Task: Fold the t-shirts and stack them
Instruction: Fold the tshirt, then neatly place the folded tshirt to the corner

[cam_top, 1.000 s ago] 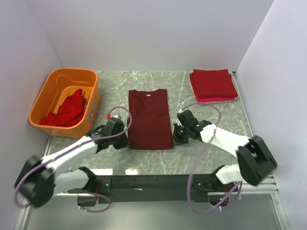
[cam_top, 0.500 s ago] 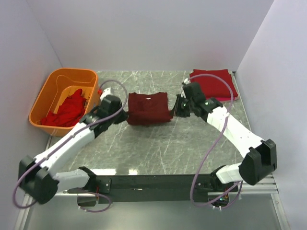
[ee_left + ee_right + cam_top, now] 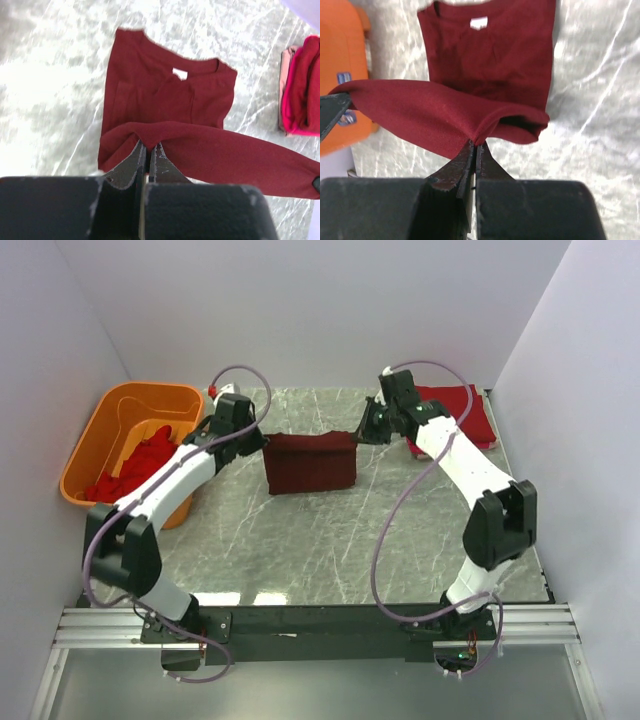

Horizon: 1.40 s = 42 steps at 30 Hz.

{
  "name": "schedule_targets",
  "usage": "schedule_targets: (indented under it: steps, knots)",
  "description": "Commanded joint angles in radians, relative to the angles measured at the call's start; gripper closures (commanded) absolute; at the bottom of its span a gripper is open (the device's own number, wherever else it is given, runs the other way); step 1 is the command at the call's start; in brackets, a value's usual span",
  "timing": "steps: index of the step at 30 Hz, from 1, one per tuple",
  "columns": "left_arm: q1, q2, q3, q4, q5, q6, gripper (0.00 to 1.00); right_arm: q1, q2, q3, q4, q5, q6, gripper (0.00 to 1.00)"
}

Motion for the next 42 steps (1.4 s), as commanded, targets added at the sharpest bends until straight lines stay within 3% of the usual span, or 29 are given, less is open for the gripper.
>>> schedule_targets:
  steps: [1, 8, 15, 19, 20, 23, 28, 32, 42]
  knots:
    - [0.036, 0.063, 0.115, 0.037, 0.012, 0.059, 0.99, -0.042, 0.040, 0.115, -0.012, -0.009, -0.027, 1.00]
    - [0.077, 0.253, 0.263, 0.030, 0.097, 0.059, 0.99, -0.096, 0.233, 0.255, -0.019, -0.096, -0.035, 1.00]
    - [0.108, 0.444, 0.419, -0.009, 0.078, 0.027, 0.99, -0.120, 0.502, 0.572, -0.042, -0.130, -0.085, 1.00]
    - [0.125, 0.513, 0.474, 0.005, 0.104, 0.021, 0.96, -0.138, 0.595, 0.638, 0.044, -0.190, -0.058, 0.96]
    - [0.126, 0.543, 0.490, -0.007, 0.105, 0.018, 0.74, -0.143, 0.627, 0.661, 0.060, -0.219, -0.058, 0.69]
    - [0.129, 0.577, 0.539, -0.016, 0.106, 0.018, 0.01, -0.162, 0.661, 0.681, 0.093, -0.285, -0.050, 0.27]
    - [0.129, 0.548, 0.524, 0.019, 0.108, 0.031, 0.01, -0.165, 0.623, 0.634, 0.120, -0.268, -0.098, 0.19]
    - [0.128, 0.473, 0.438, 0.054, 0.108, 0.036, 0.01, -0.152, 0.542, 0.484, 0.134, -0.155, -0.139, 0.15]
    - [0.128, 0.151, 0.026, 0.220, 0.112, 0.036, 0.00, -0.088, 0.530, 0.372, 0.087, -0.007, -0.173, 0.13]
